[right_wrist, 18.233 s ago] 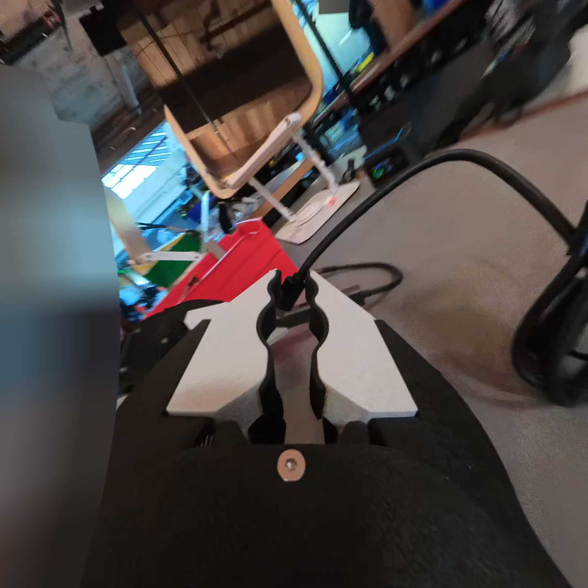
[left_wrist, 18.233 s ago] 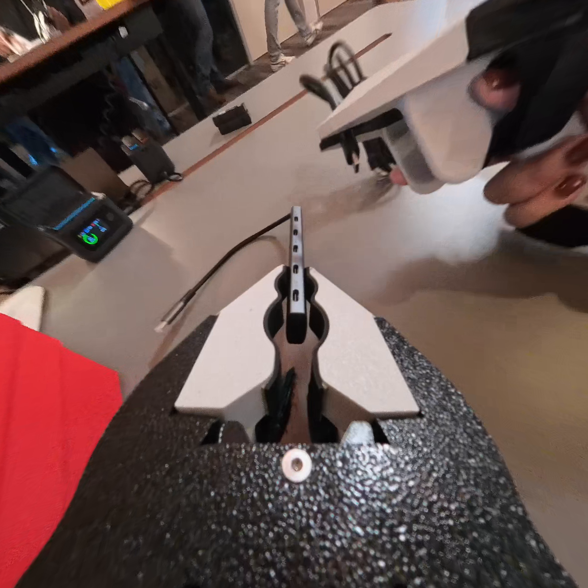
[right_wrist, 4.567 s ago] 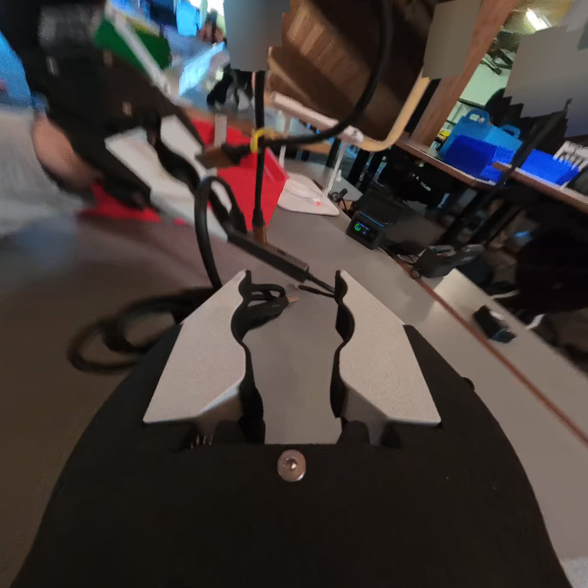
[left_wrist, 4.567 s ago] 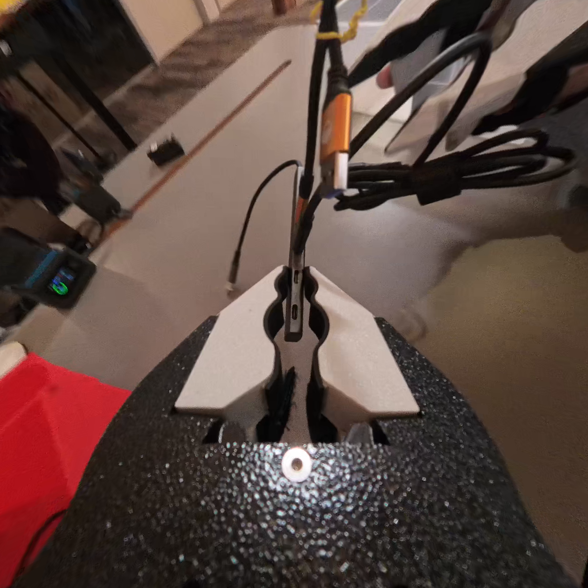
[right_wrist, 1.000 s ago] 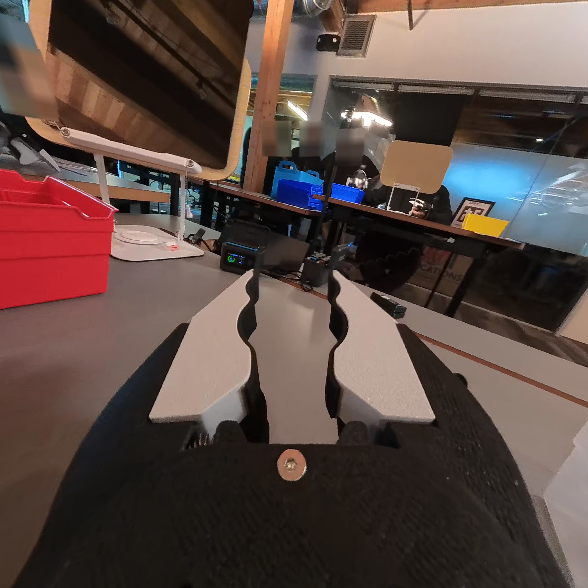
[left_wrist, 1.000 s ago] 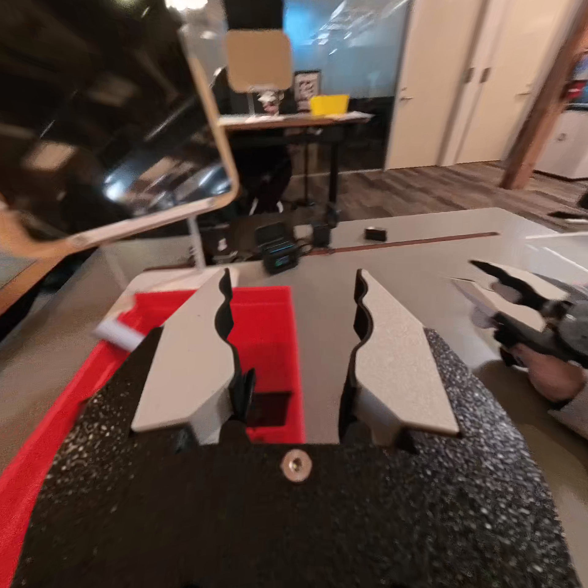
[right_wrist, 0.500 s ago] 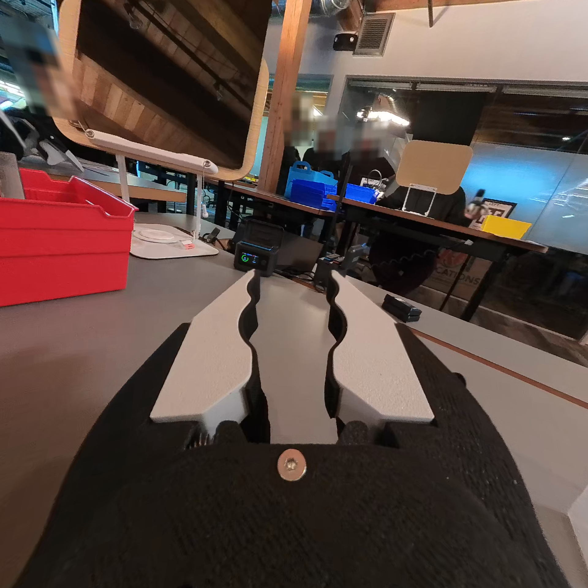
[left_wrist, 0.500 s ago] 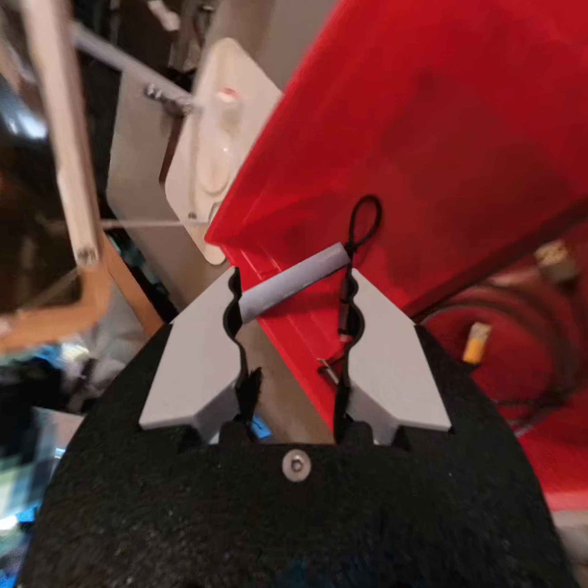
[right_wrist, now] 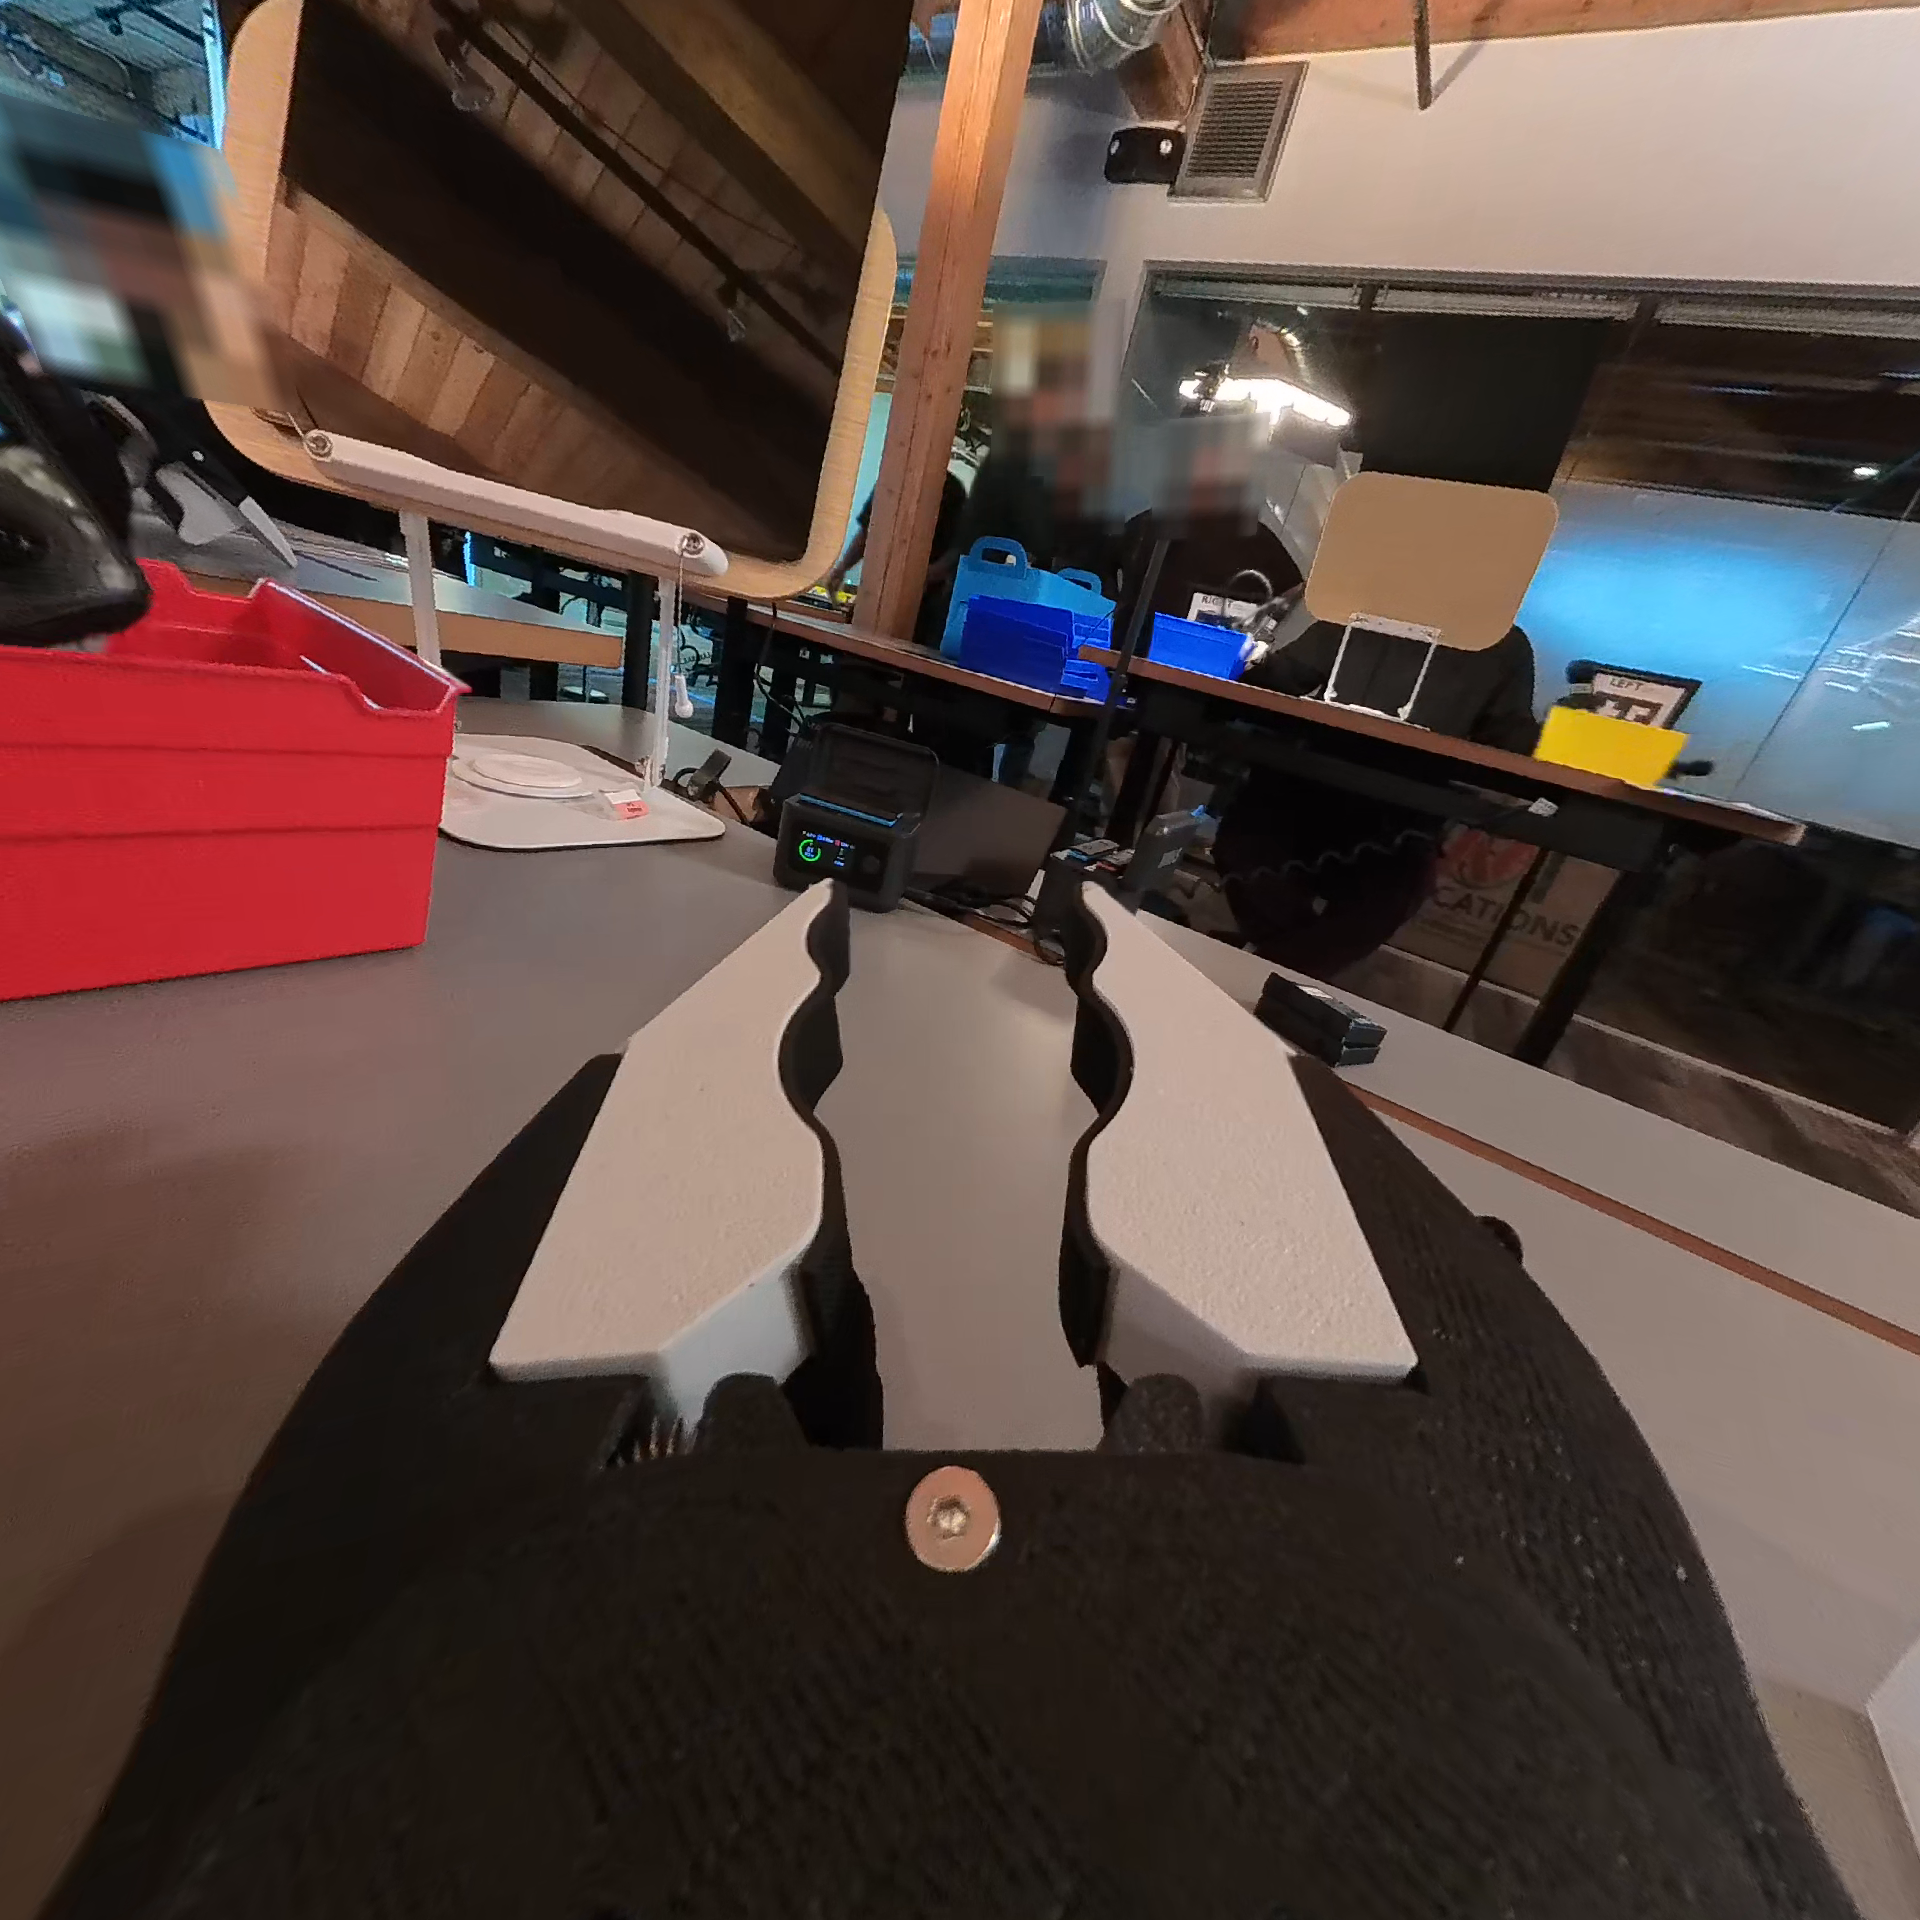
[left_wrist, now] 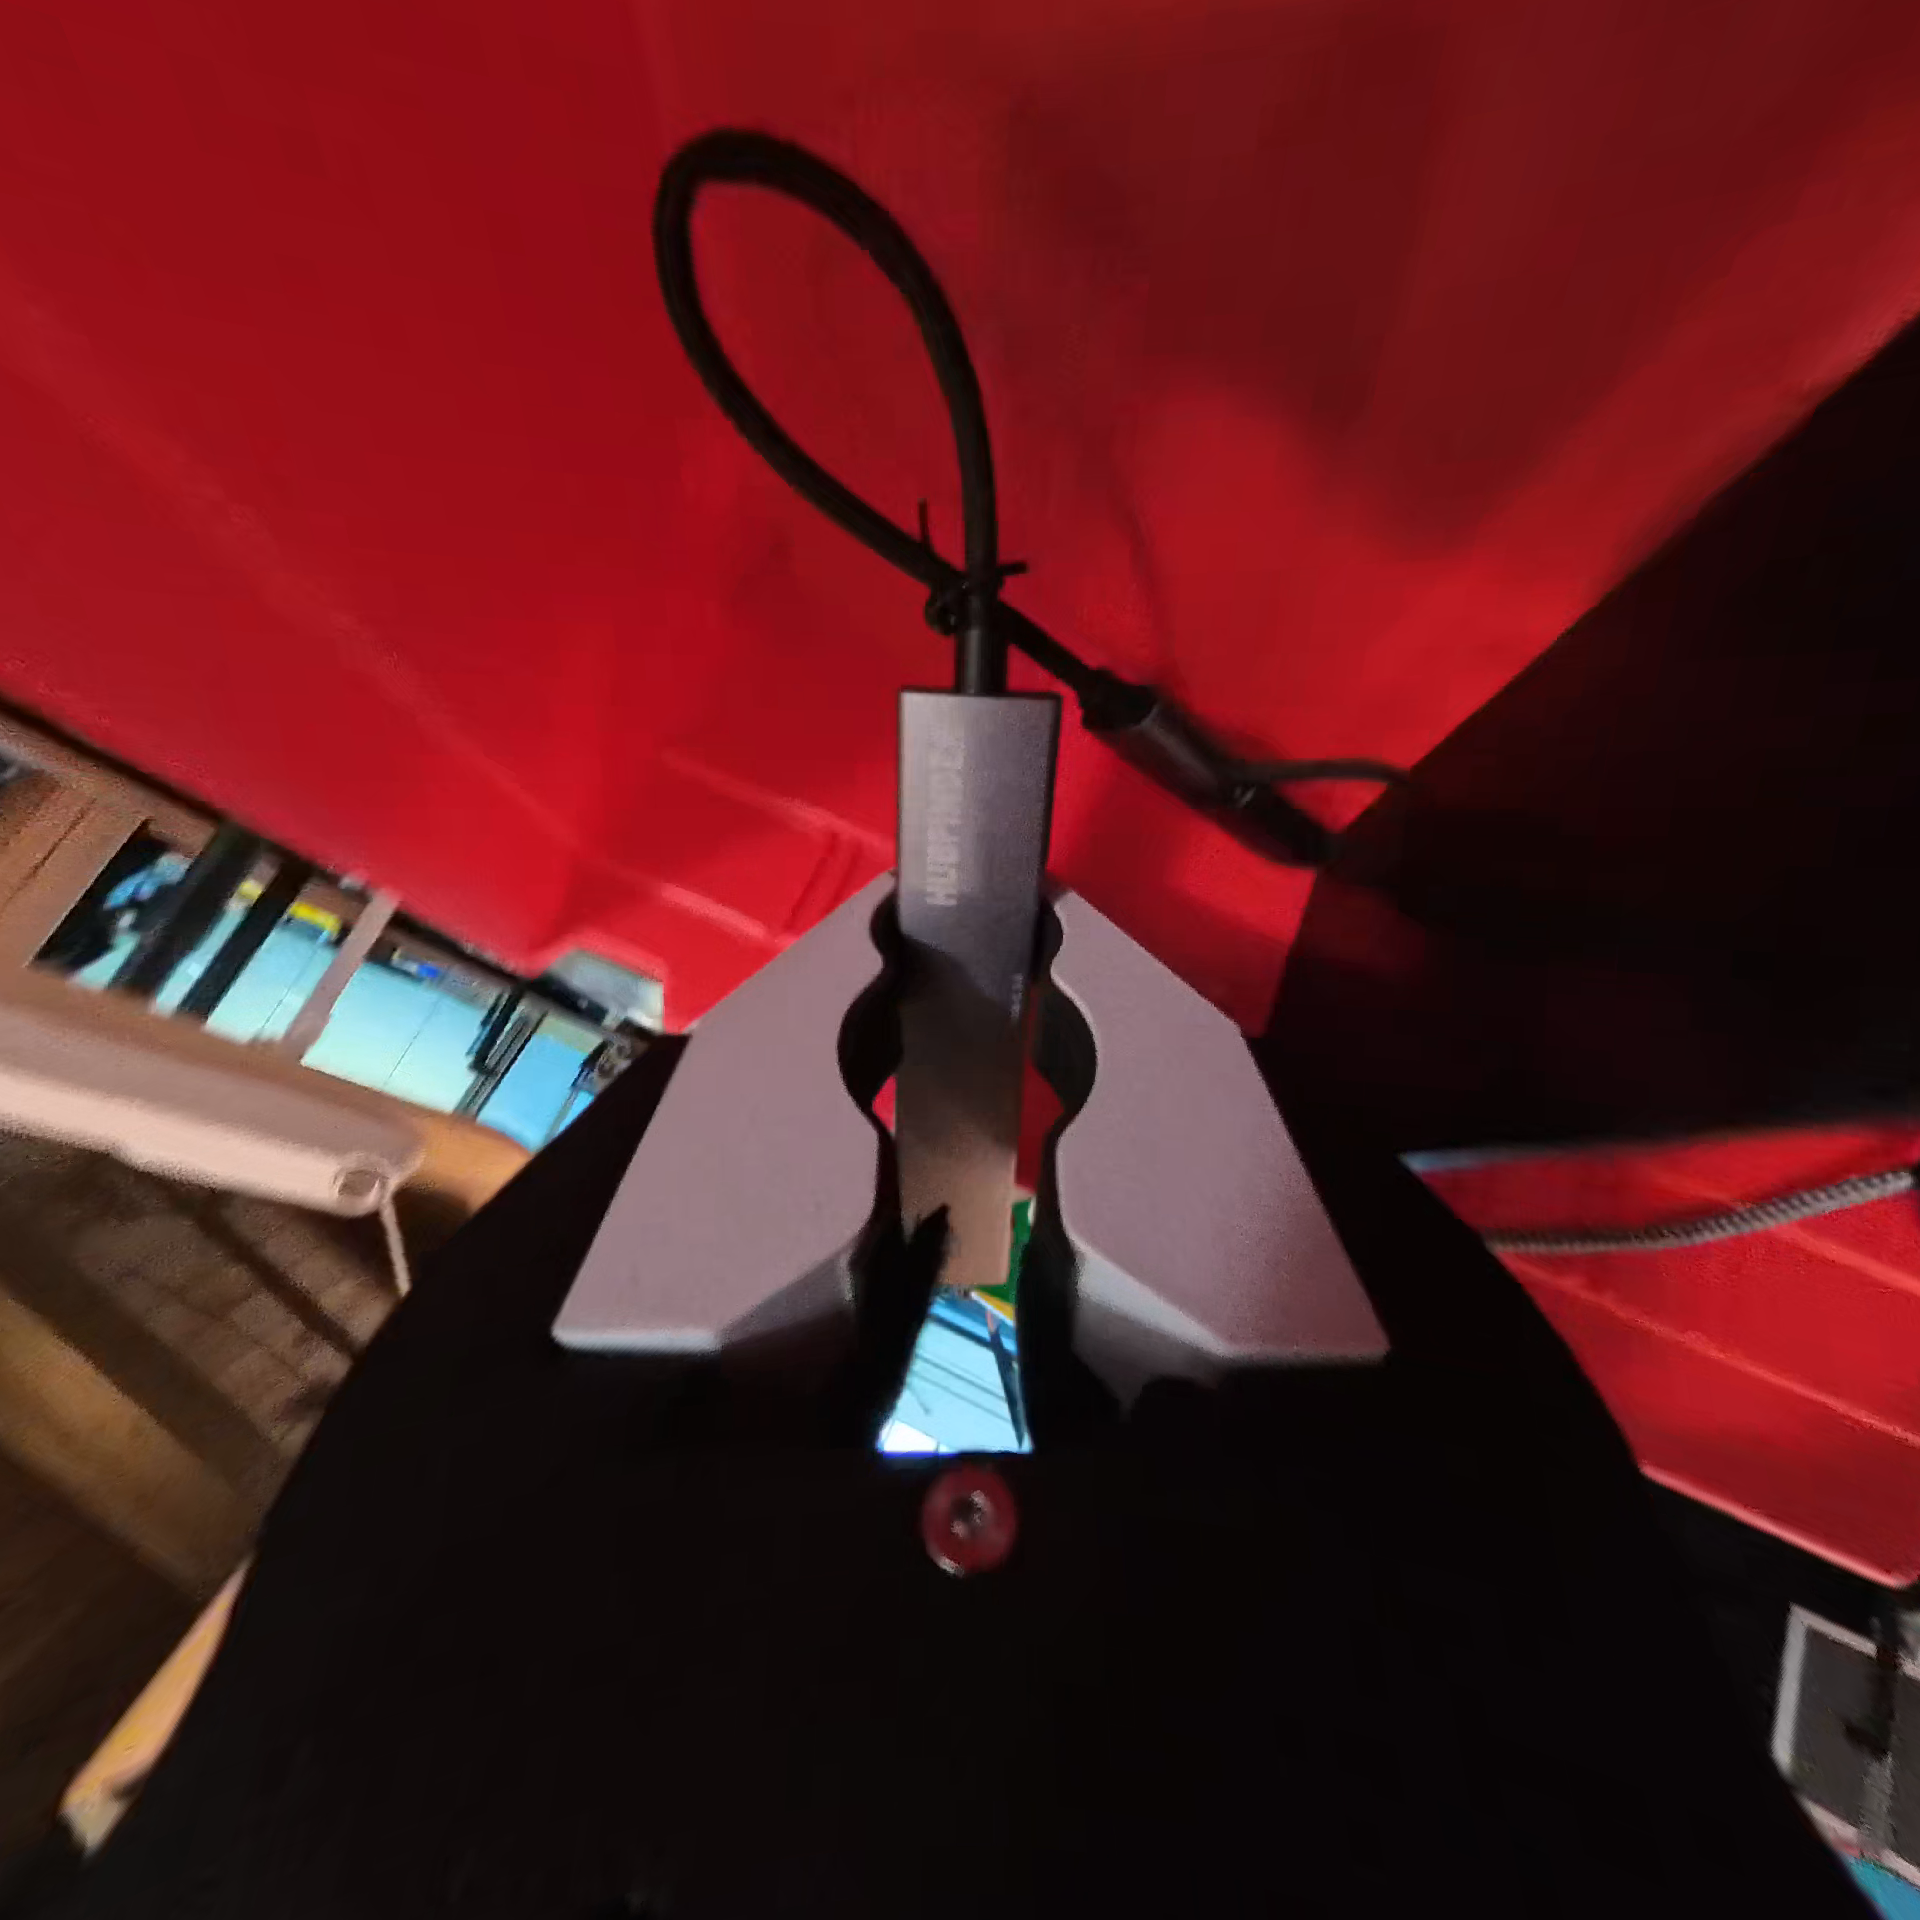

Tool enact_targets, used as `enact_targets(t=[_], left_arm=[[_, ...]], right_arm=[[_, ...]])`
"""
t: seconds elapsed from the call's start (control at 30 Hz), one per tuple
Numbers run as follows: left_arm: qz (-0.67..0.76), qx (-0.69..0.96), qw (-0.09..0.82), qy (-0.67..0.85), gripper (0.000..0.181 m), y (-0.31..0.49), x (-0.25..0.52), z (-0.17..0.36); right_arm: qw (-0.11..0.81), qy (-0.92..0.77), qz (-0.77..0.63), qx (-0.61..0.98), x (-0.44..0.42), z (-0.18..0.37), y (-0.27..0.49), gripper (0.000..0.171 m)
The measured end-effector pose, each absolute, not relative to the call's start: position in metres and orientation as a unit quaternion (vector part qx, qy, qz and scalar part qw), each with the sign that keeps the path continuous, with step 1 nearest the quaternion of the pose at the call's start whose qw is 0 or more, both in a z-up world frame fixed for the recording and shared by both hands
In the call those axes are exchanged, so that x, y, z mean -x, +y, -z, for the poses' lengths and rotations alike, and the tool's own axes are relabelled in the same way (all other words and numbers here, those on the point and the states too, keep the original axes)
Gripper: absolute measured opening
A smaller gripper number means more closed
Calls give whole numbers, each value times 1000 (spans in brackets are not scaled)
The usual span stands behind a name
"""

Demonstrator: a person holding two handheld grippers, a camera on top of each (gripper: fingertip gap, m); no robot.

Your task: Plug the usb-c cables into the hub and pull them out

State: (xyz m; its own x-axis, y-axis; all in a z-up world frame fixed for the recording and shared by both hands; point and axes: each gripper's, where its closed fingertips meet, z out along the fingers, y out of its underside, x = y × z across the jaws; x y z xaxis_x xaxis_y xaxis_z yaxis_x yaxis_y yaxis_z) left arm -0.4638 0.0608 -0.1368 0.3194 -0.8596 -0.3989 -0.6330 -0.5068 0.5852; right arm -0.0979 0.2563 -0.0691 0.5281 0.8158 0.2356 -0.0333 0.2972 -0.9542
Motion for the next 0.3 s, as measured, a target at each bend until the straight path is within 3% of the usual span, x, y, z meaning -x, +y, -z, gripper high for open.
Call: enact_targets(t=[0.17,0.3], left_arm=[[449,-810,46,-374,18,69,447,52],[445,-829,-187,-283,17,101,385,-29]], right_arm=[[718,-371,-297,510,94,65,259,38],[735,-335,-299,508,82,55,266,36]])
